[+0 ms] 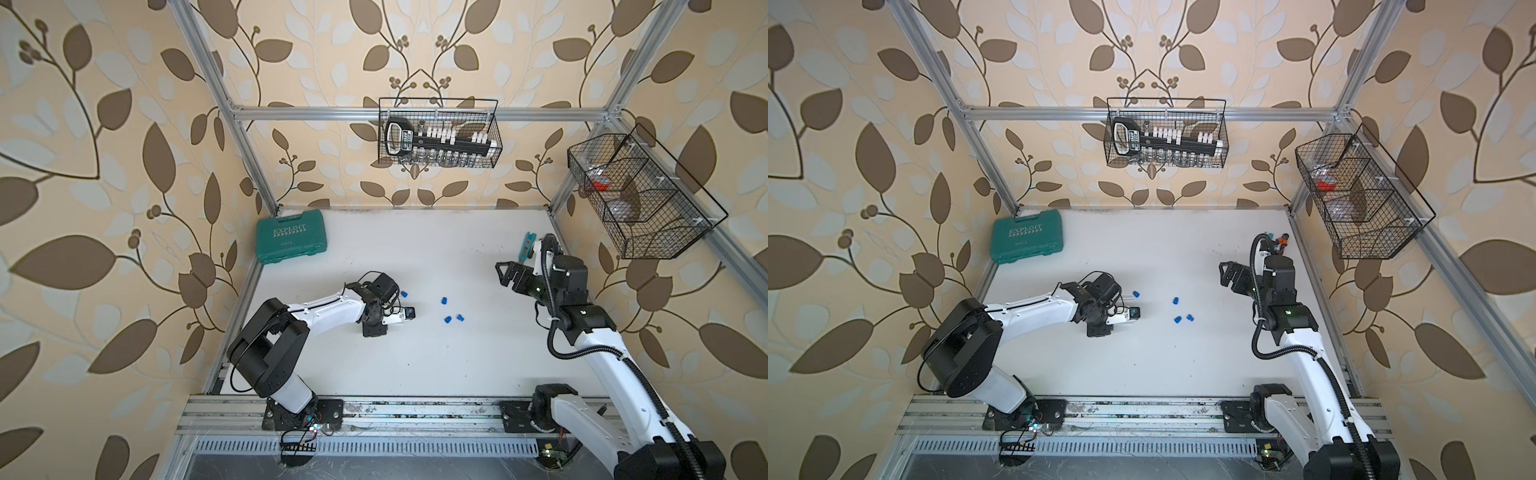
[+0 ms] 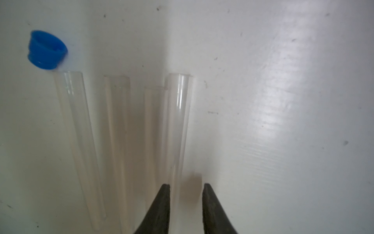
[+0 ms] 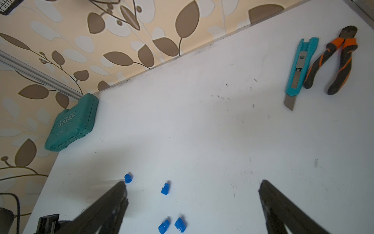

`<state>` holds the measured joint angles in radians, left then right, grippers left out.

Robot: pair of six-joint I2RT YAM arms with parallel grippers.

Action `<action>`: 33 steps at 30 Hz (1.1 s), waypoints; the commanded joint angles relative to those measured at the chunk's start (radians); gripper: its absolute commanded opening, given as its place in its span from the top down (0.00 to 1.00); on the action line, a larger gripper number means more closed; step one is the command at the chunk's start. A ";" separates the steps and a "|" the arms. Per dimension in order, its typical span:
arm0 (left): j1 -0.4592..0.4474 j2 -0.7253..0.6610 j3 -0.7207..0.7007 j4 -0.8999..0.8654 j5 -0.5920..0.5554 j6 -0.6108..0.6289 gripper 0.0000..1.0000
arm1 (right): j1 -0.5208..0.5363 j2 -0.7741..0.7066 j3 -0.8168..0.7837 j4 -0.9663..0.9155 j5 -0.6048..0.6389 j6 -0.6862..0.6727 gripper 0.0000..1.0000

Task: Insert stoppers into test tubes
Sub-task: Pick up the test tube at the center of the board.

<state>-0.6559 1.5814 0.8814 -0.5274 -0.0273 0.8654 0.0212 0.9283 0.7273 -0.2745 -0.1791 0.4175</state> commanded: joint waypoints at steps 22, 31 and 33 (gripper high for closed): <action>-0.012 0.079 0.028 -0.024 -0.036 0.021 0.76 | -0.001 -0.035 -0.017 -0.014 0.009 -0.017 0.00; -0.012 0.093 0.040 -0.048 -0.036 0.021 0.83 | 0.000 -0.032 -0.019 -0.012 0.010 -0.017 0.00; -0.012 0.084 0.038 -0.051 -0.032 0.017 0.84 | -0.002 -0.031 -0.019 -0.012 0.010 -0.016 0.00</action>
<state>-0.6617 1.6455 0.9112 -0.5308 -0.0616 0.8768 0.0212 0.9051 0.7265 -0.2783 -0.1791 0.4145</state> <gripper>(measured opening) 0.167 0.996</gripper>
